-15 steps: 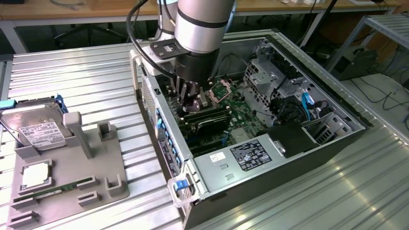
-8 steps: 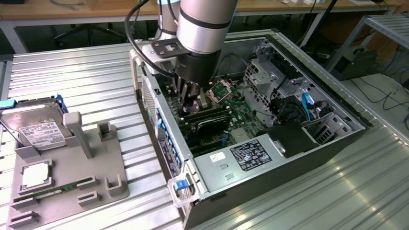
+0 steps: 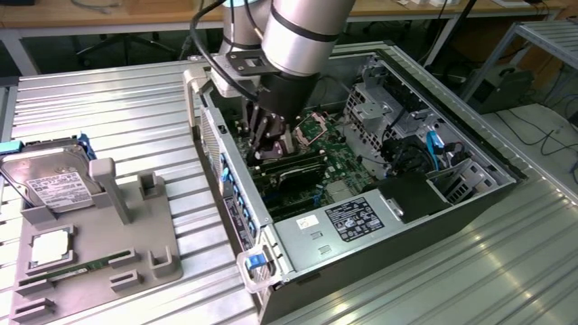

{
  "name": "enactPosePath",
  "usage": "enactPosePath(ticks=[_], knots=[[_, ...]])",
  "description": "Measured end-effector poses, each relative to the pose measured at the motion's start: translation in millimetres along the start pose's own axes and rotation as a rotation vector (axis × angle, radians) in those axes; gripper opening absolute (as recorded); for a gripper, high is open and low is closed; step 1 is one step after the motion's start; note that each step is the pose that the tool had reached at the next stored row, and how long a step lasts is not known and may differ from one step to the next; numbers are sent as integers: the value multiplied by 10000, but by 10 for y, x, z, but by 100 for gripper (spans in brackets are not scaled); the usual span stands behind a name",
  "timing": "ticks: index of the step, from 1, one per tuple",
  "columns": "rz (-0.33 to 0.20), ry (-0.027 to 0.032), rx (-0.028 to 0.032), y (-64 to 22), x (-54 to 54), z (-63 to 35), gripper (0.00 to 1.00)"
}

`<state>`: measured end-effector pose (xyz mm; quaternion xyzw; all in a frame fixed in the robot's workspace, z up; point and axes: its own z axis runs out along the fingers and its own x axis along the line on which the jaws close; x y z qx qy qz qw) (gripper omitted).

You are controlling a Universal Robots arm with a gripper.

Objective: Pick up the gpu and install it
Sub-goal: 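Press down on the gpu until it lock into place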

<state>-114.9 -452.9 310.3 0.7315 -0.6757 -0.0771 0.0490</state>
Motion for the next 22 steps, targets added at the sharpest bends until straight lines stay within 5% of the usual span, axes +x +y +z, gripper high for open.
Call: enactPosePath(ticks=[5, 12, 16, 22], knots=[[12, -35, -387, -128, 36, -4, 11], [20, -53, -631, -165, 64, 59, 11], [31, -80, -967, -166, 65, 77, 11], [33, -82, -1008, -119, 63, 116, 11]])
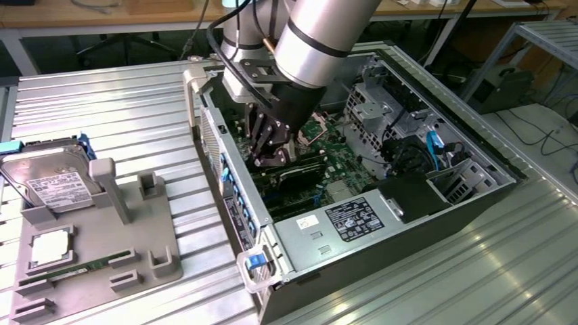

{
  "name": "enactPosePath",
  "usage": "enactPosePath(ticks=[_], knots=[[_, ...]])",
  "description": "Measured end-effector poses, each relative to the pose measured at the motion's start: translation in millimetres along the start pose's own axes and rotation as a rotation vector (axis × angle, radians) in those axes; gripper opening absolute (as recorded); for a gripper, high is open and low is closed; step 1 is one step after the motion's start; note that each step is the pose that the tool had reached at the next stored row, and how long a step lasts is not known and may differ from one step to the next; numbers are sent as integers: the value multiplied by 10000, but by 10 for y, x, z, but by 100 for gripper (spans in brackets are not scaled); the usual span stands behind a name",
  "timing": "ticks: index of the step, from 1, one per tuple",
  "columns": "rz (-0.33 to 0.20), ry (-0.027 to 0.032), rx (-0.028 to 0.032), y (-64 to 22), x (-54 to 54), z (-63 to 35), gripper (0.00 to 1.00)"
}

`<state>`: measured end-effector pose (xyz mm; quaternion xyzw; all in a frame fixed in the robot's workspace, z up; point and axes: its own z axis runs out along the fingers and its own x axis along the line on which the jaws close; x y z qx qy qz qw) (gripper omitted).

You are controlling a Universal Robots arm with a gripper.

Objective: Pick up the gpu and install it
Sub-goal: 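Press down on the gpu until it lock into place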

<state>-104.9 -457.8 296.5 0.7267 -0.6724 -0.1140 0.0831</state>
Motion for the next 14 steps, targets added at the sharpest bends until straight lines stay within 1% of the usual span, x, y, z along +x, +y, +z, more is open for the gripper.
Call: enactPosePath(ticks=[6, 10, 14], knots=[[-3, 0, 3, 41, -2, 31, 11], [1, 3, 0, 37, -2, 58, 11], [1, 5, 0, 16, 2, 132, 11]])
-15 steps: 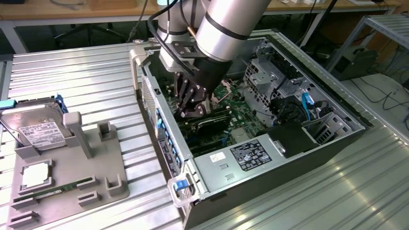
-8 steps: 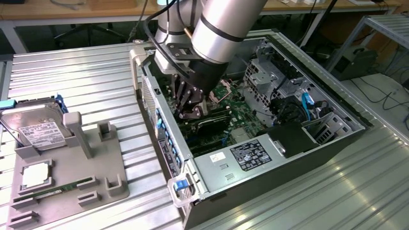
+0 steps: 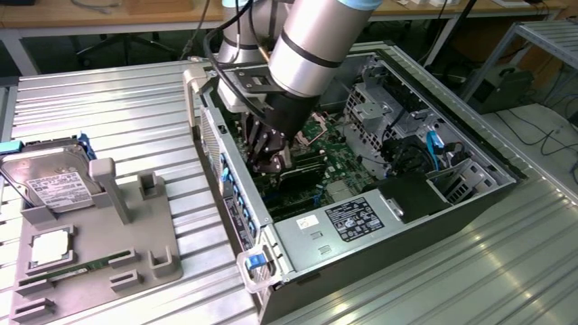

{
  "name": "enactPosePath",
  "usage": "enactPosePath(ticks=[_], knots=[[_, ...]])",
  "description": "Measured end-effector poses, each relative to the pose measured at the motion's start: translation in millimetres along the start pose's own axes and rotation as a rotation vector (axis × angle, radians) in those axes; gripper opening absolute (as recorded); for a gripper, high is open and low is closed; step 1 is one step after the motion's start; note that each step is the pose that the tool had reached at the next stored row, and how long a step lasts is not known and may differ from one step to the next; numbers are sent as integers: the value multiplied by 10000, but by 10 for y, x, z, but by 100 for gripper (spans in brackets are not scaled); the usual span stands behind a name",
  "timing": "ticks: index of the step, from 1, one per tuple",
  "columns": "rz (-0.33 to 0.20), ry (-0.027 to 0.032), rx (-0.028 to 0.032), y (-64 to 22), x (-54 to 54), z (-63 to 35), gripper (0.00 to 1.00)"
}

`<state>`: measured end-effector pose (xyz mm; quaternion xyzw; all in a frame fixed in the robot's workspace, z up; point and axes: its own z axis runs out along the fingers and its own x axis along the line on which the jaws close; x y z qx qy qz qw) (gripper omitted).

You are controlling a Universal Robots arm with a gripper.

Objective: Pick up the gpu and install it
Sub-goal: 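Press down on the gpu until it lock into place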

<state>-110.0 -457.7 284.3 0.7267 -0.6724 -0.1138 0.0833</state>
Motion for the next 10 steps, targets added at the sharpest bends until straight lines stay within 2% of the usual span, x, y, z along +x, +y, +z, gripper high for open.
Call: enactPosePath(ticks=[5, 7, 8, 10], knots=[[24, 80, -6, -58, -22, 37, 11], [33, 118, 14, -65, -51, 38, 11], [34, 143, 45, -67, -66, 39, 11], [30, 241, 246, -70, -99, 41, 11]])
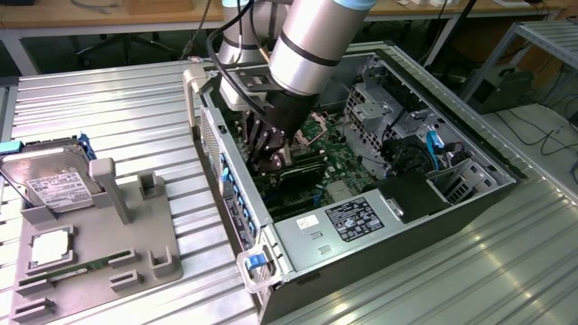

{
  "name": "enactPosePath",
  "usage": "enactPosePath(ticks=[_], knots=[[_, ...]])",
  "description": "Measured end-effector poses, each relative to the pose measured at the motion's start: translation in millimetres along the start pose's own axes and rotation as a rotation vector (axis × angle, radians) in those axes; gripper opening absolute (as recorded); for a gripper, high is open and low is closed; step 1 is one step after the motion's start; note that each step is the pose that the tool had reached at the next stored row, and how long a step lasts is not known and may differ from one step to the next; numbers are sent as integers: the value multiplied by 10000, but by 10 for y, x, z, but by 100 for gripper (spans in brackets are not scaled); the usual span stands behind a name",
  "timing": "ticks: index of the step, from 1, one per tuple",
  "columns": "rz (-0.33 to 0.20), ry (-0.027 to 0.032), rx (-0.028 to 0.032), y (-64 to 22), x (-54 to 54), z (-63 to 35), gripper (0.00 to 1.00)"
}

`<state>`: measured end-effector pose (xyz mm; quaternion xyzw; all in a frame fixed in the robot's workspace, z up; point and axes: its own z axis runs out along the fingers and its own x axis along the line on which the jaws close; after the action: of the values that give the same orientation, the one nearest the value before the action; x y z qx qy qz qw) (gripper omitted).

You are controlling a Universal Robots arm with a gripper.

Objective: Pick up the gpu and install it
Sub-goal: 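Press down on the gpu until it lock into place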

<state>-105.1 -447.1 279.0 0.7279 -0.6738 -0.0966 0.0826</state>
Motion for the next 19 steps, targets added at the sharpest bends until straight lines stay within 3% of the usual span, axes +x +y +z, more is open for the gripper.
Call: enactPosePath(ticks=[3, 5, 6, 7, 8, 9, 19], knots=[[-28, 104, 383, -1, -11, 1, 11], [-44, 167, 595, -2, -14, 4, 11], [-57, 238, 781, -3, -17, 7, 11], [-62, 293, 880, -3, -19, 8, 11], [-60, 347, 923, 0, -23, 10, 11], [-59, 363, 923, 12, -25, 13, 11], [-57, 411, 965, 30, -37, 70, 11]])
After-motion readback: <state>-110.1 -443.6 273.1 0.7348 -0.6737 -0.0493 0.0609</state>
